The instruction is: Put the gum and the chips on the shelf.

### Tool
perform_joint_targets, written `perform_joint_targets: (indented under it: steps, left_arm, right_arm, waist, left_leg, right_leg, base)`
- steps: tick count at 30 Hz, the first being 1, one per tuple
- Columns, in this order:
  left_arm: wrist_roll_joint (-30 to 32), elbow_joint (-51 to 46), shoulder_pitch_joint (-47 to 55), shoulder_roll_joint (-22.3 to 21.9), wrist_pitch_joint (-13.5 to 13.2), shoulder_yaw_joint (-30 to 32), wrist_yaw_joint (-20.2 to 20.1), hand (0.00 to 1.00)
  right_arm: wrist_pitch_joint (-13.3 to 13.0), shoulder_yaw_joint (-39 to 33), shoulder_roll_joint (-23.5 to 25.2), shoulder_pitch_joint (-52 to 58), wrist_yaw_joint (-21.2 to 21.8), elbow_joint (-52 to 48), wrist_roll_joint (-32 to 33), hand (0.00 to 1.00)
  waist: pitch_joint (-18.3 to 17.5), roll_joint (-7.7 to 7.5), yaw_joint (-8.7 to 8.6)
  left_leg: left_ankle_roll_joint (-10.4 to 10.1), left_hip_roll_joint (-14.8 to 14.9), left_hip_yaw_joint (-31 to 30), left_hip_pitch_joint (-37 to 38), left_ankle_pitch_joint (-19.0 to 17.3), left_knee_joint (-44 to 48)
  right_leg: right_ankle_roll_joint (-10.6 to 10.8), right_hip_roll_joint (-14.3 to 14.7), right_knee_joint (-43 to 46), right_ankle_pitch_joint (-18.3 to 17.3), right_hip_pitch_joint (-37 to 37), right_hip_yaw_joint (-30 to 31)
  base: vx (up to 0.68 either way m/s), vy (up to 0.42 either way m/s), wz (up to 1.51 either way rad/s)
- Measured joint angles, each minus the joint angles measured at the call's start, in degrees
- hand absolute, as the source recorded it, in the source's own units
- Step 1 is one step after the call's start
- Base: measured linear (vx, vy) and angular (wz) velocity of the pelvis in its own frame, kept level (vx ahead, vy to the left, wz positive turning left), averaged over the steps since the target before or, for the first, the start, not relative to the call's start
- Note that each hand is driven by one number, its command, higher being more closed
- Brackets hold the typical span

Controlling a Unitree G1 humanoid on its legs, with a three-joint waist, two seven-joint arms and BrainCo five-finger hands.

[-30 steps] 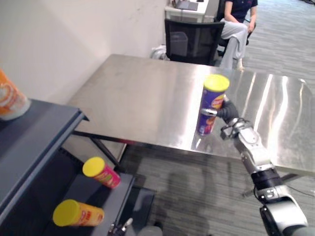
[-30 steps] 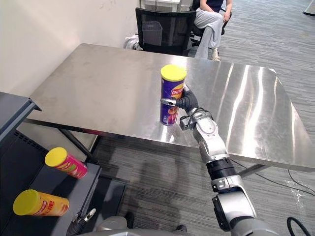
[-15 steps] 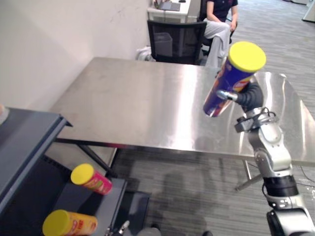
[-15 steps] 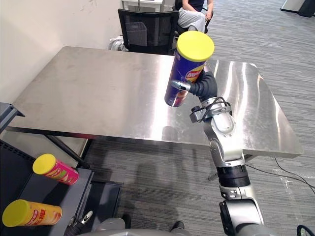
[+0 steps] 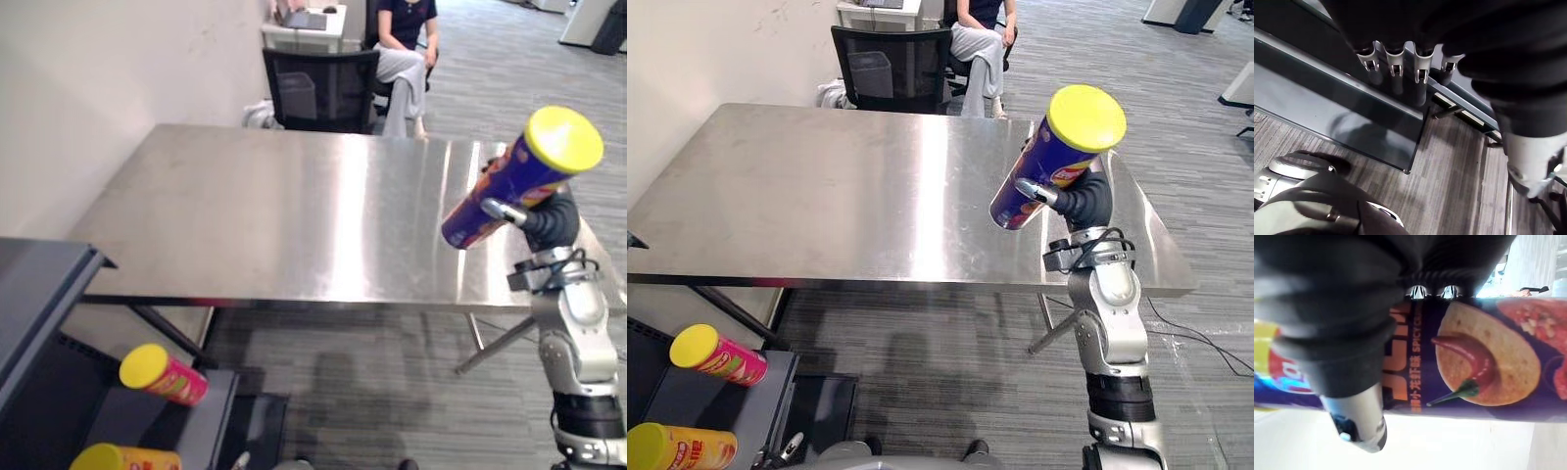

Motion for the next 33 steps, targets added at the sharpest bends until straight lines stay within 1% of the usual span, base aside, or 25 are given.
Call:
perform_joint_targets:
  steps: [2,5,7,8,9,10,11,12,13,14,15,16,17,19,20,21,22,23,24,25,27,28,29,31,33]
  left_arm:
    - [-0.5,0.0,-0.2,0.0,0.0,0.1,0.0,0.0]
    - [-0.9,0.0,-0.8,0.1,-0.1,0.2,0.1,0.0]
    - [-4.2,-0.1,-0.8,-0.1,-0.7,0.6,0.2,0.0]
    - [-5.8,-0.1,-0.8,-0.3,-1.0,1.1,0.2,0.0]
    - [-6.7,-0.1,-0.8,-0.4,-1.0,1.4,0.2,0.0]
    - [-7.4,0.1,-0.6,-1.1,-0.9,1.8,0.2,0.0]
    - [-7.4,0.2,-0.5,-1.2,-0.9,1.8,0.1,0.0]
    - [-7.4,1.6,-0.9,-1.2,-0.9,1.6,-0.1,0.0]
    - [-7.3,2.7,-1.9,-2.0,-0.8,1.9,-0.7,0.0]
    - [-7.2,3.7,-2.2,-2.0,-0.5,1.8,-0.9,0.0]
    - [-7.2,4.5,-2.2,-2.2,-0.1,1.8,-0.8,0.0]
    - [-7.1,4.7,-1.8,-2.4,0.5,1.8,-0.6,0.0]
    - [-7.0,5.1,-1.5,-2.6,0.5,1.7,-0.6,0.0]
    - [-6.6,5.7,-1.3,-2.7,0.5,1.7,-0.6,0.0]
    - [-6.6,6.0,-1.1,-3.0,0.5,1.8,-0.7,0.0]
    - [-6.6,6.3,-1.0,-3.0,0.3,1.8,-0.7,0.0]
    - [-6.6,6.4,-0.9,-3.0,0.3,1.7,-0.8,0.0]
    - [-6.6,6.6,-0.7,-3.1,0.1,1.5,-1.0,0.0]
    - [-6.5,6.7,-0.5,-3.1,-0.1,1.1,-1.0,0.0]
    - [-6.5,6.7,-0.4,-3.0,-0.2,1.0,-1.0,0.0]
    - [-6.1,6.8,-0.1,-2.2,-0.2,0.2,-1.0,0.0]
    - [-6.0,7.2,-0.1,-1.6,-0.4,-0.3,-1.1,0.0]
    - [-6.0,7.3,-0.1,-1.5,-0.6,-0.5,-1.1,0.0]
    - [-6.0,7.2,0.0,-1.3,-1.3,-0.9,-1.2,0.0]
    - [-5.9,7.2,0.0,-0.3,-1.4,-1.7,-1.3,0.0]
  right_arm:
    - [0.0,0.3,0.0,0.7,0.5,0.0,0.5,1.0]
    - [-0.3,3.7,0.1,-0.2,2.5,0.0,2.0,1.0]
    - [-0.3,8.4,0.2,-3.2,4.3,0.6,2.5,1.0]
    - [-0.3,10.7,0.5,-5.0,5.5,1.2,2.7,1.0]
    - [-0.3,11.6,0.5,-5.7,6.1,1.7,2.7,1.0]
    - [-0.3,12.2,0.5,-6.3,7.4,2.5,2.8,1.0]
    - [-0.3,12.1,0.4,-6.3,7.5,2.7,2.8,1.0]
    - [-0.5,11.5,0.1,-6.3,7.5,3.1,2.9,1.0]
    - [-1.7,9.1,-1.8,-6.2,7.2,3.2,4.2,1.0]
    - [-2.2,6.8,-2.4,-5.9,6.2,3.3,4.4,1.0]
    - [-2.5,5.2,-2.4,-5.2,5.6,3.3,4.4,1.0]
    - [-2.6,3.5,-2.5,-4.2,4.6,3.3,4.4,1.0]
    - [-2.7,2.4,-2.7,-3.2,3.6,3.3,4.4,1.0]
    - [-2.7,2.3,-3.2,-2.5,2.1,3.3,4.3,1.0]
    - [-2.6,2.5,-3.3,-2.5,1.6,3.3,4.3,1.0]
    - [-2.6,2.5,-3.3,-2.3,1.1,3.3,4.2,1.0]
    - [-2.6,2.5,-3.3,-2.2,0.8,3.3,4.2,1.0]
    - [-2.6,2.5,-3.3,-2.1,0.3,3.3,4.1,1.0]
    - [-2.7,2.5,-3.1,-2.0,-0.3,3.3,3.9,1.0]
    - [-2.6,2.5,-2.6,-1.7,-0.6,3.3,3.8,1.0]
    - [-2.7,2.4,-1.6,-0.7,-1.8,3.3,3.7,1.0]
    - [-2.7,2.0,-1.4,-0.2,-2.6,3.7,3.6,1.0]
    - [-2.7,1.5,-1.3,-0.1,-2.9,4.2,3.6,1.0]
    - [-2.7,-0.2,-1.0,-0.2,-4.5,6.5,2.2,1.0]
    - [-2.8,0.1,-0.1,-0.3,-5.0,7.3,1.3,1.0]
  waist:
    - [0.1,0.3,-0.03]
    - [0.5,0.67,0.16]
    - [1.1,1.73,0.29]
    - [1.3,2.03,0.65]
    - [1.4,2.21,0.96]
    - [1.6,2.78,1.68]
    - [1.6,2.84,1.78]
    - [1.6,2.62,1.47]
    - [1.4,1.99,-0.1]
    - [1.8,2.43,-0.47]
    - [1.9,2.23,-0.65]
    - [1.7,2.87,-1.24]
    - [1.4,3.38,-1.94]
    - [1.0,3.78,-2.25]
    - [0.9,3.97,-2.14]
    - [0.8,4.15,-1.73]
    - [0.8,4.21,-1.69]
    - [0.3,4.8,-1.32]
    - [0.0,5.01,-1.03]
    - [0.0,4.54,-0.88]
    - [-0.8,3.97,-1.17]
    - [-0.8,4.02,-2.29]
    - [-0.8,4.03,-3.0]
    - [-1.2,3.62,-2.93]
    - [-1.2,2.67,-2.26]
  left_leg:
    - [0.0,0.9,-0.2,-2.3,-2.3,5.6]
    - [-0.7,2.2,-0.6,-3.5,-3.0,9.2]
    - [-1.0,3.8,-1.5,-4.4,-3.1,9.5]
    - [-1.6,4.8,-1.6,-4.9,-2.7,9.7]
    - [-2.0,5.3,-1.6,-5.0,-2.6,9.6]
    - [-0.7,6.7,-1.5,-5.1,-3.3,8.8]
    - [0.6,7.8,-0.1,-5.1,-3.4,8.1]
    - [7.1,9.9,5.5,-5.2,-2.9,6.3]
    - [8.4,13.3,15.0,-7.7,-2.4,10.1]
    - [8.4,14.9,21.4,-9.8,-2.4,17.6]
    - [8.5,15.6,25.3,-9.8,-2.4,21.7]
    - [8.4,15.8,29.0,-8.8,-2.5,26.2]
    - [8.1,15.8,30.9,-7.3,-2.7,29.0]
    - [7.6,15.6,31.5,-5.3,-2.4,29.5]
    - [6.6,15.3,31.4,-3.6,-1.6,28.6]
    - [5.7,14.7,31.5,-1.8,-0.2,26.1]
    - [5.6,14.3,31.5,-0.9,0.9,24.4]
    - [5.6,13.3,31.5,0.4,4.4,19.9]
    - [5.1,12.3,31.5,0.9,4.9,16.0]
    - [4.9,10.9,31.5,1.3,4.8,12.4]
    - [4.5,8.4,31.0,1.4,4.6,5.9]
    - [4.1,7.1,30.3,1.4,4.8,3.4]
    - [3.9,6.6,29.9,1.5,4.9,2.4]
    - [3.8,4.1,29.7,2.9,5.0,-1.4]
    - [3.7,2.7,29.7,3.1,4.9,-2.5]
  right_leg:
    - [-0.3,-0.5,4.8,-2.3,-1.6,0.2]
    - [-1.1,-0.4,8.0,-4.2,-1.9,-0.4]
    - [-2.5,1.0,8.7,-5.1,-2.2,-0.8]
    - [-3.8,1.6,10.9,-6.0,-3.5,-0.9]
    - [-4.2,2.0,11.7,-6.5,-3.7,-1.1]
    - [-4.8,3.2,11.2,-7.0,-3.0,-2.6]
    - [-4.8,3.8,9.9,-7.0,-2.2,-4.0]
    - [-5.0,4.6,6.5,-6.8,-0.5,-7.6]
    - [-7.0,2.7,3.4,-5.8,0.4,-15.9]
    - [-8.0,1.3,3.8,-6.1,0.6,-20.6]
    - [-8.2,0.2,3.9,-6.3,0.9,-23.4]
    - [-8.2,-1.3,4.0,-6.6,1.8,-27.6]
    - [-8.0,-2.4,4.3,-7.0,2.7,-31.9]
    - [-7.5,-3.1,4.4,-7.3,2.8,-35.6]
    - [-7.2,-3.4,4.5,-7.5,2.5,-38.0]
    - [-7.1,-3.4,4.5,-7.6,2.1,-39.9]
    - [-7.1,-3.4,4.6,-7.6,2.0,-40.6]
    - [-7.1,-3.5,5.3,-7.6,1.3,-41.7]
    - [-7.1,-3.8,6.1,-7.7,0.6,-42.5]
    - [-7.5,-4.5,7.0,-7.5,0.0,-43.2]
    - [-8.3,-6.8,10.9,-7.5,-1.6,-44.2]
    - [-8.0,-8.8,14.1,-7.2,-1.5,-43.8]
    - [-8.0,-9.8,15.5,-7.2,-1.4,-43.6]
    - [-8.0,-13.6,21.1,-7.2,-1.3,-42.2]
    - [-7.3,-15.6,22.8,-6.7,-1.6,-40.1]
  base:
    - [-0.07,0.001,0.06]
    - [-0.09,-0.05,0.15]
    - [-0.14,-0.135,0.08]
    - [-0.13,-0.155,0.07]
    - [-0.12,-0.194,0.21]
    - [-0.09,-0.187,0.37]
    - [-0.08,-0.274,0.89]
    - [-0.08,-0.289,1.87]
    - [-0.12,-0.298,2.46]
    - [-0.12,-0.224,2.41]
    - [-0.06,-0.151,1.98]
    - [-0.02,-0.122,2.0]
    - [-0.02,-0.081,1.82]
    - [-0.08,-0.038,1.41]
    - [-0.15,0.008,1.38]
    - [-0.14,0.036,1.12]
    - [-0.15,0.081,0.94]
    - [-0.14,0.14,0.66]
    - [-0.15,0.216,0.64]
    - [-0.11,0.217,0.49]
    - [-0.08,0.274,0.75]
    - [-0.06,0.321,1.05]
    - [-0.06,0.351,1.21]
    - [-0.08,0.361,0.89]
    - [-0.06,0.178,0.47]
